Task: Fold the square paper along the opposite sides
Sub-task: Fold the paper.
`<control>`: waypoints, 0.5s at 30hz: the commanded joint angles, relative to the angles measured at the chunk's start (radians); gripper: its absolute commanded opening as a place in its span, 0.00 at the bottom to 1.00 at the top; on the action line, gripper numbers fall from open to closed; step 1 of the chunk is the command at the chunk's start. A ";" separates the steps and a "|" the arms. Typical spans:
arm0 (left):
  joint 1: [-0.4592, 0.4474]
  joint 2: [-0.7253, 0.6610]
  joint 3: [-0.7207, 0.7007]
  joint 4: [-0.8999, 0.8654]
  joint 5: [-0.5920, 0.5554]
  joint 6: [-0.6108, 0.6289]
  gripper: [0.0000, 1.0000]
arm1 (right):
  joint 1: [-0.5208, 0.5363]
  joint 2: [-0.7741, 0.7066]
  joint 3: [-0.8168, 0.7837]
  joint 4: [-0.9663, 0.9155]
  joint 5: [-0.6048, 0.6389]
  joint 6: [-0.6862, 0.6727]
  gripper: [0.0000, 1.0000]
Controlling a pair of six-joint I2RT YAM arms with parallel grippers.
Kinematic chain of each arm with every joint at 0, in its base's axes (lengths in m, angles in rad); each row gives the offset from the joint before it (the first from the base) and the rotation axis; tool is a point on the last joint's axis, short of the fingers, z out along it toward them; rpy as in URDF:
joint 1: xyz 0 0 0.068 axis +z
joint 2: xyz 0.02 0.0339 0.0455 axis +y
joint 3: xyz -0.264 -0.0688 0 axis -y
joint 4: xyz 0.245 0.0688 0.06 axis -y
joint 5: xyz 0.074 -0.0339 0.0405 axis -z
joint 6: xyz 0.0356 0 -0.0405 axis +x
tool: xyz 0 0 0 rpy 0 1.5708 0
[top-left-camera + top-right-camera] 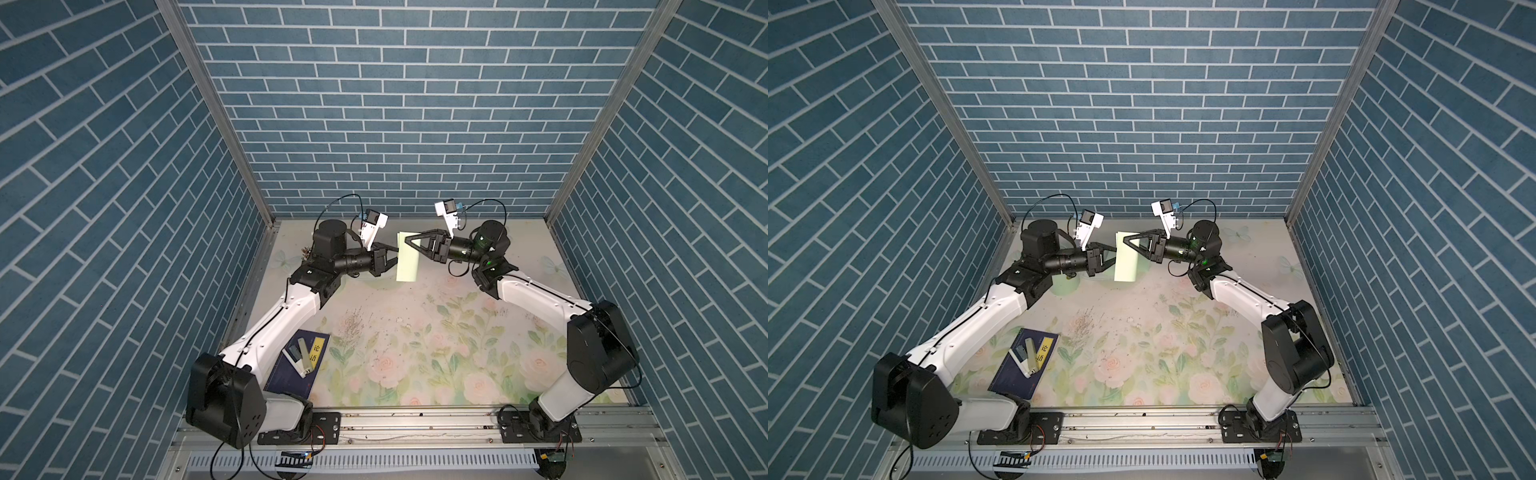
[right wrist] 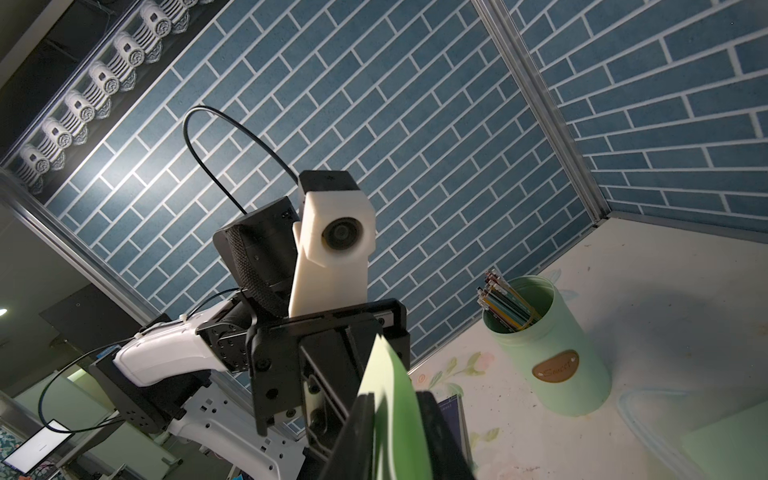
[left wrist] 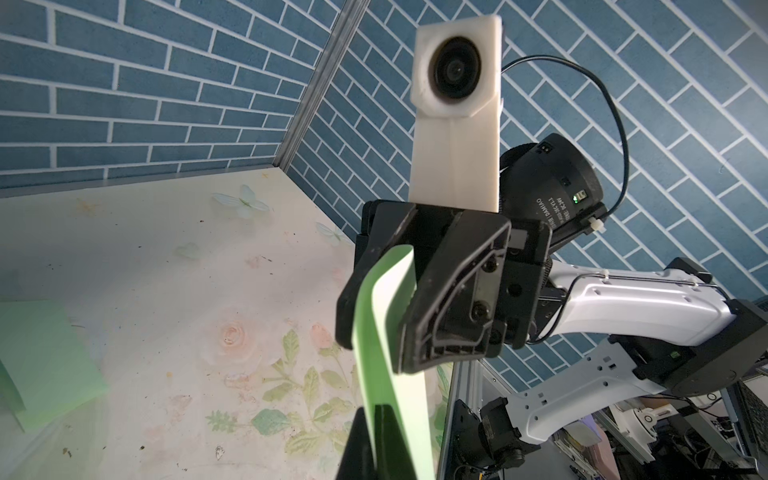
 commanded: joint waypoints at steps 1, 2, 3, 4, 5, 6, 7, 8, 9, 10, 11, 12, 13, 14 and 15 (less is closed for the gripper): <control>-0.003 -0.016 -0.013 0.009 0.024 0.018 0.00 | 0.008 0.012 0.039 0.042 -0.029 0.018 0.22; -0.003 -0.016 -0.014 0.008 0.025 0.019 0.00 | 0.008 0.013 0.039 0.042 -0.032 0.019 0.22; -0.003 -0.016 -0.012 0.005 0.027 0.021 0.00 | 0.008 0.012 0.039 0.039 -0.032 0.019 0.21; -0.003 -0.015 -0.011 0.004 0.027 0.021 0.00 | 0.007 0.013 0.039 0.037 -0.034 0.017 0.19; -0.003 -0.015 -0.012 0.003 0.026 0.023 0.00 | 0.009 0.013 0.038 0.037 -0.035 0.018 0.18; -0.003 -0.015 -0.012 0.001 0.025 0.025 0.00 | 0.007 0.014 0.039 0.037 -0.037 0.018 0.18; -0.003 -0.016 -0.010 0.000 0.025 0.026 0.00 | 0.009 0.015 0.040 0.037 -0.040 0.018 0.18; -0.003 -0.014 -0.010 -0.002 0.025 0.025 0.00 | 0.008 0.015 0.040 0.037 -0.042 0.018 0.18; -0.003 -0.014 -0.008 -0.005 0.025 0.027 0.00 | 0.008 0.015 0.040 0.037 -0.044 0.018 0.18; -0.002 -0.015 -0.007 -0.009 0.024 0.030 0.00 | 0.008 0.015 0.041 0.035 -0.047 0.017 0.18; -0.003 -0.016 -0.005 -0.014 0.024 0.033 0.00 | 0.008 0.016 0.042 0.032 -0.051 0.017 0.18; -0.003 -0.014 -0.004 -0.018 0.025 0.036 0.00 | 0.008 0.017 0.043 0.029 -0.055 0.017 0.18; -0.003 -0.014 -0.002 -0.023 0.024 0.041 0.00 | 0.008 0.018 0.043 0.026 -0.058 0.015 0.18; -0.003 -0.017 -0.001 -0.028 0.023 0.045 0.00 | 0.007 0.019 0.045 0.024 -0.062 0.015 0.18; -0.002 -0.018 0.001 -0.036 0.022 0.051 0.00 | 0.007 0.019 0.045 0.022 -0.065 0.016 0.18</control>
